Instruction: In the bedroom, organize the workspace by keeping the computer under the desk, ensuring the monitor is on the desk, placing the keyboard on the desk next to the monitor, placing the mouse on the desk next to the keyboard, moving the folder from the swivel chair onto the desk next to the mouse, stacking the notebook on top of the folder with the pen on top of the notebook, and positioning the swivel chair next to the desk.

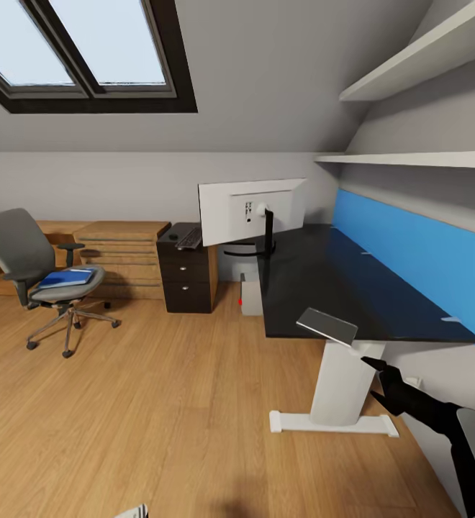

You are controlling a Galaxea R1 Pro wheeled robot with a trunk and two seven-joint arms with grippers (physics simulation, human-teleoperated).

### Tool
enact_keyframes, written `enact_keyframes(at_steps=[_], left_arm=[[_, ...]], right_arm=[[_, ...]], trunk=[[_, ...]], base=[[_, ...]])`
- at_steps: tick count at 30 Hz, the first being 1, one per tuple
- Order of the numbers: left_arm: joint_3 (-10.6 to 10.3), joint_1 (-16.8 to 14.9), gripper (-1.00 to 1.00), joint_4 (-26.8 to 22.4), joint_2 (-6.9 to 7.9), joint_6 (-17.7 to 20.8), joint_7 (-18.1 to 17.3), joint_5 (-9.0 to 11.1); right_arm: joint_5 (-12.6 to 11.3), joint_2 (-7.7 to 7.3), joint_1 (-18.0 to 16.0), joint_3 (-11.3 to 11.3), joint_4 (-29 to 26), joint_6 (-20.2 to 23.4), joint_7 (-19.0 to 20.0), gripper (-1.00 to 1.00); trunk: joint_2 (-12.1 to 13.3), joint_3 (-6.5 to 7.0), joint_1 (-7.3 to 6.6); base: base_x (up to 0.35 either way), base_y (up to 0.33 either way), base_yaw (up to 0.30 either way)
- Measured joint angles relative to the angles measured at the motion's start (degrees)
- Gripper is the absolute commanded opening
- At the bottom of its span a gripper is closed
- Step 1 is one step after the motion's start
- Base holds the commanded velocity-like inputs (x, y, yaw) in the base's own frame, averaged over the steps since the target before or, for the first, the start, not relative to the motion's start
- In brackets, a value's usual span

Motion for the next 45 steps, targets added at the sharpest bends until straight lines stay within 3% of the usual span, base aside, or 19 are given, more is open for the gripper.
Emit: enact_keyframes(at_steps=[21, 30, 32, 34, 35, 39, 42, 45], left_arm=[[-0.06, 0.00, 1.00, -0.08, -0.16, -0.05, 0.00, 0.02], [-0.06, 0.00, 1.00, -0.12, -0.15, -0.02, 0.00, 0.01], [-0.06, 0.00, 1.00, -0.12, -0.15, -0.03, 0.00, 0.01], [-0.06, 0.00, 1.00, -0.12, -0.15, -0.01, 0.00, 0.01], [-0.06, 0.00, 1.00, -0.11, -0.19, 0.02, 0.00, -0.03], [-0.06, 0.00, 1.00, -0.07, -0.22, 0.03, 0.00, -0.07], [-0.06, 0.00, 1.00, -0.05, -0.23, 0.04, 0.00, -0.08], [-0.09, 0.00, 1.00, -0.04, -0.23, 0.04, 0.00, -0.08]], right_arm=[[0.32, -0.75, 0.10, -0.14, 0.24, 0.84, 2.23, 1.00], [0.93, -3.71, 0.10, -0.02, 0.43, 0.64, 10.11, 1.00], [2.25, -4.05, 0.11, 0.00, 0.67, 0.39, 12.31, 1.00], [5.89, -4.33, 0.11, 0.06, 2.03, -0.65, 15.38, 1.00], [10.93, -4.43, 0.12, 0.16, 4.16, -2.91, 18.82, 1.00], [17.44, -4.38, 0.11, 0.54, 6.01, -6.40, 24.80, 1.00], [20.93, -4.30, 0.11, 0.89, 6.60, -7.98, 29.22, 1.00], [22.80, -4.22, 0.11, 1.04, 6.96, -8.84, 32.48, 1.00]], trunk=[[-8.42, -3.77, 4.61], [-12.04, -5.39, 6.59], [-12.84, -5.75, 7.03], [-13.64, -6.11, 7.47], [-14.04, -6.29, 7.69], [-14.86, -6.65, 8.14], [-14.86, -6.65, 8.14], [-14.86, -6.65, 8.14]], base=[[0.000, 0.000, 0.000], [0.000, 0.000, 0.000], [0.000, 0.000, 0.000], [0.000, 0.000, 0.000], [0.000, 0.000, 0.000], [0.000, 0.000, 0.000], [0.000, 0.000, 0.000], [0.000, 0.000, 0.000]])
